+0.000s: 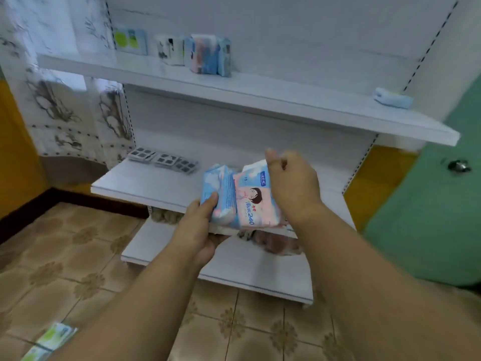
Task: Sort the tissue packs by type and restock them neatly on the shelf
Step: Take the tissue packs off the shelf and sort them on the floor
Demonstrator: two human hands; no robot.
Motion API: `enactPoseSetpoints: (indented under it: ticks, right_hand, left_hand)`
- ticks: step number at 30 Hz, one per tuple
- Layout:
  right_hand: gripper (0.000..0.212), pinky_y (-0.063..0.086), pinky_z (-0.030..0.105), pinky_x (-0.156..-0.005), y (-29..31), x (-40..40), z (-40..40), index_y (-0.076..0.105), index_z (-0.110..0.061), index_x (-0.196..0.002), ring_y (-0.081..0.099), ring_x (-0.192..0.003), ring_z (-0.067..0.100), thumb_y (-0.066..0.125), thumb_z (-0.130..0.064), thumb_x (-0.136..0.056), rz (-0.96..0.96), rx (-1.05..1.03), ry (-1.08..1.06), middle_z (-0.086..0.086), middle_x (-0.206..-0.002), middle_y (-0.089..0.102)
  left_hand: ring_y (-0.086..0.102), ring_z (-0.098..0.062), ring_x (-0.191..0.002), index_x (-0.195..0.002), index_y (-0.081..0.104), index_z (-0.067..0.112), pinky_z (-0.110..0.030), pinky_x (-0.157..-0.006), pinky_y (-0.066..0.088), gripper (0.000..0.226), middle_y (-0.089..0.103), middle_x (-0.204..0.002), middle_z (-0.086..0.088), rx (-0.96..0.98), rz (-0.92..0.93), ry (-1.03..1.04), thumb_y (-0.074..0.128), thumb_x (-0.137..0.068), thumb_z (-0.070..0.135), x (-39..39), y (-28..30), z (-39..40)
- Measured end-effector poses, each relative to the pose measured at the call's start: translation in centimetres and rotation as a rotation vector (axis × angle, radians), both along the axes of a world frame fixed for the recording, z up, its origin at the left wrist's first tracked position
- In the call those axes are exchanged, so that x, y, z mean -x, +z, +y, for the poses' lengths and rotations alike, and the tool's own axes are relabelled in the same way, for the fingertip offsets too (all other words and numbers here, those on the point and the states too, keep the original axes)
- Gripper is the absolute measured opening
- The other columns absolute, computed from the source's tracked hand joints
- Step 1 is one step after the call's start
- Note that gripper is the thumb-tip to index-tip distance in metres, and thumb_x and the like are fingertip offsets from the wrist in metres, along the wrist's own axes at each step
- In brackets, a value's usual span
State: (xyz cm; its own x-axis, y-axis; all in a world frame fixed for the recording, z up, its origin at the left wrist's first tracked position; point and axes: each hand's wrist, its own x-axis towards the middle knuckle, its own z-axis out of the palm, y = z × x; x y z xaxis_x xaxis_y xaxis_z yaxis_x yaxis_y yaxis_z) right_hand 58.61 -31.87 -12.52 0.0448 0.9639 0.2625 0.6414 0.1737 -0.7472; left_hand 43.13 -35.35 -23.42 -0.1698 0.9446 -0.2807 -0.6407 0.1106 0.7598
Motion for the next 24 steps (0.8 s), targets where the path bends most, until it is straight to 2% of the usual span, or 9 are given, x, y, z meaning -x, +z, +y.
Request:
enactPoseSetpoints:
  ticks: [3, 6, 8, 10, 13, 15, 19, 22, 24]
  right_hand:
    - [0.032, 0.059, 0.039, -0.073, -3.7, -6.6, -3.2, 0.047, -0.031, -0.094, 0.067, -0.084, 0.014, 0.049, -0.063, -0.091, 0.104, 0.166, 0.055, -0.002, -0.099, 0.063]
    - [0.048, 0.057, 0.034, -0.077, -7.8, -14.7, -6.9, 0.043, -0.034, -0.112, 0.062, -0.096, 0.012, 0.074, -0.052, -0.079, 0.07, 0.195, 0.071, -0.003, -0.113, 0.057]
    - [0.049, 0.058, 0.026, -0.068, -10.8, -20.4, -9.8, 0.043, -0.032, -0.114, 0.064, -0.092, 0.009, 0.078, -0.035, -0.081, 0.18, 0.25, 0.016, -0.004, -0.11, 0.059]
    - [0.046, 0.055, 0.02, -0.054, -14.2, -25.8, -12.4, 0.043, -0.027, -0.115, 0.067, -0.081, 0.004, 0.077, -0.026, -0.084, 0.334, 0.361, -0.06, -0.006, -0.105, 0.061]
    - [0.049, 0.048, 0.016, -0.042, -20.6, -31.4, -15.6, 0.041, -0.02, -0.116, 0.065, -0.061, -0.003, 0.078, -0.027, -0.084, 0.485, 0.509, -0.185, -0.009, -0.095, 0.06]
    - [0.052, 0.057, 0.023, -0.051, -25.8, -33.2, -16.9, 0.041, -0.018, -0.115, 0.07, -0.07, 0.005, 0.08, -0.028, -0.082, 0.576, 0.592, -0.261, -0.007, -0.097, 0.062]
    - [0.053, 0.058, 0.06, -0.069, -37.4, -34.7, -19.3, 0.05, -0.018, -0.114, 0.075, -0.082, 0.028, 0.085, -0.024, -0.075, 0.789, 0.788, -0.378, 0.007, -0.107, 0.071]
    - [0.048, 0.057, 0.062, -0.072, -47.0, -35.7, -21.0, 0.056, -0.011, -0.116, 0.074, -0.082, 0.032, 0.083, -0.02, -0.078, 0.861, 0.906, -0.437, 0.013, -0.099, 0.075]
    - [0.046, 0.058, 0.058, -0.071, -53.8, -35.9, -22.1, 0.057, -0.004, -0.12, 0.074, -0.085, 0.034, 0.078, -0.02, -0.083, 0.891, 0.977, -0.458, 0.017, -0.1, 0.074]
  left_hand:
    - [0.067, -0.033, -0.108, -0.133, 0.053, 0.017, -0.041, -0.068, 0.056, 0.044, 0.068, -0.123, -0.012, 0.045, 0.014, -0.087, 0.059, -0.095, 0.037, -6.3, -2.9, -1.8]
    - [0.065, -0.033, -0.112, -0.134, 0.055, 0.018, -0.042, -0.076, 0.057, 0.045, 0.068, -0.123, -0.011, 0.102, 0.002, -0.205, 0.057, -0.094, 0.039, -14.2, -6.0, -4.5]
    - [0.065, -0.033, -0.11, -0.134, 0.056, 0.016, -0.045, -0.079, 0.056, 0.045, 0.068, -0.123, -0.013, 0.17, -0.02, -0.24, 0.055, -0.095, 0.039, -19.6, -8.6, -6.9]
    - [0.062, -0.034, -0.116, -0.133, 0.056, 0.013, -0.052, -0.095, 0.049, 0.044, 0.067, -0.125, -0.014, 0.259, -0.078, -0.258, 0.053, -0.097, 0.038, -24.0, -11.9, -9.4]
    - [0.063, -0.032, -0.114, -0.124, 0.063, 0.012, -0.054, -0.109, 0.039, 0.036, 0.069, -0.121, -0.012, 0.38, -0.146, -0.273, 0.051, -0.098, 0.034, -27.8, -17.0, -12.8]
    - [0.065, -0.032, -0.112, -0.122, 0.064, 0.012, -0.055, -0.106, 0.042, 0.035, 0.069, -0.121, -0.012, 0.441, -0.171, -0.301, 0.052, -0.098, 0.033, -28.9, -20.6, -14.3]
    - [0.065, -0.035, -0.114, -0.133, 0.057, 0.013, -0.056, -0.092, 0.053, 0.05, 0.066, -0.127, -0.014, 0.568, -0.148, -0.355, 0.057, -0.089, 0.036, -29.4, -29.9, -17.4]
    - [0.064, -0.037, -0.113, -0.142, 0.048, 0.022, -0.054, -0.079, 0.056, 0.064, 0.062, -0.133, -0.011, 0.666, -0.061, -0.381, 0.062, -0.083, 0.044, -29.7, -39.4, -19.5]
    - [0.067, -0.033, -0.109, -0.139, 0.052, 0.024, -0.052, -0.078, 0.057, 0.052, 0.067, -0.127, -0.009, 0.734, 0.027, -0.399, 0.056, -0.092, 0.046, -30.0, -45.6, -20.8]
